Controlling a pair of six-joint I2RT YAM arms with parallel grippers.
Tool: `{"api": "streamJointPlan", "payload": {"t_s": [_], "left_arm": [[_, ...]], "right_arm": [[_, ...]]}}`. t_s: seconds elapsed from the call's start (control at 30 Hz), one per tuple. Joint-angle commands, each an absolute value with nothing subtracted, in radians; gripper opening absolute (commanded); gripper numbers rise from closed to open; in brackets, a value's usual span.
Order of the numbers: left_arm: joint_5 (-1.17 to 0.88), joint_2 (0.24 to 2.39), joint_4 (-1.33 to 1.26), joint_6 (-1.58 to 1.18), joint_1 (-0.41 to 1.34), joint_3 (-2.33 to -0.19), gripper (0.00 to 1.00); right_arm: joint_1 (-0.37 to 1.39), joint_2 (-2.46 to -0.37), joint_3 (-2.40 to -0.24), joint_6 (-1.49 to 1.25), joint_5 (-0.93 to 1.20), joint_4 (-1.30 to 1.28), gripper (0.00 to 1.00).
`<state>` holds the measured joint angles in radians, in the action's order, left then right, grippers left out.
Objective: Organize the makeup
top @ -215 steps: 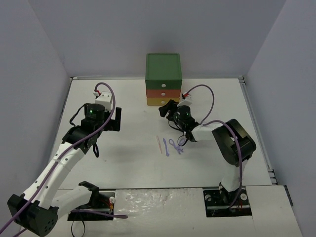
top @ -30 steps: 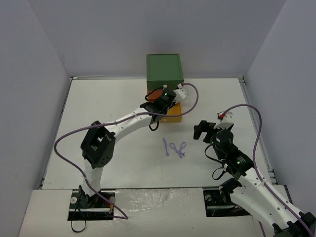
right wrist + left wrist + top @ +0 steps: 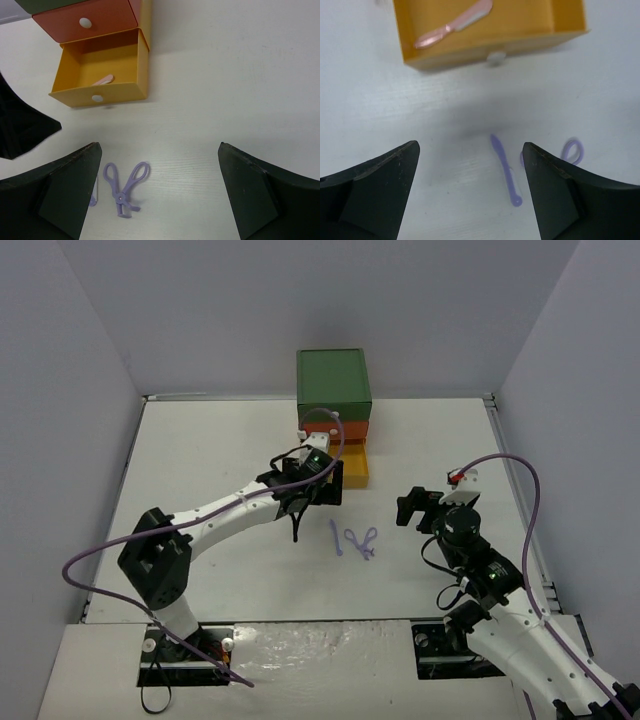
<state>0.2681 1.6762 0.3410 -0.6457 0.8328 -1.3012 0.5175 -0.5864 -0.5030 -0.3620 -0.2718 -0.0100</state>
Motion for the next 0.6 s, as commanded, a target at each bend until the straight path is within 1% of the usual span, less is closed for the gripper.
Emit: {"api": "streamJointPlan", "payload": {"t_s": [0.0,0.17,0.43,0.57], "left_arm": [[0.197,1.694,0.390,-0.814,0.844,-1.276,0.77],[0.154,1.720,0.381,-0.845,0.895,-1.241,0.71],[0.132,1.783,0.359,-0.877,0.967,-1.258,0.69],[0.129,1.821,0.387,-0.890,0.976,-1.274,0.64]], "right_arm": [[0.512,-0.597,-0.540,-0.364,-0.267,0.034,1.00],[0.512,-0.595,-0.530,-0.366,-0.266,0.031,1.00],[0.512,-0.599,-0.513,-0.372,-0.262,0.031,1.00],[0.512,-0.587,-0.510,-0.373,-0.265,0.031,1.00]]}}
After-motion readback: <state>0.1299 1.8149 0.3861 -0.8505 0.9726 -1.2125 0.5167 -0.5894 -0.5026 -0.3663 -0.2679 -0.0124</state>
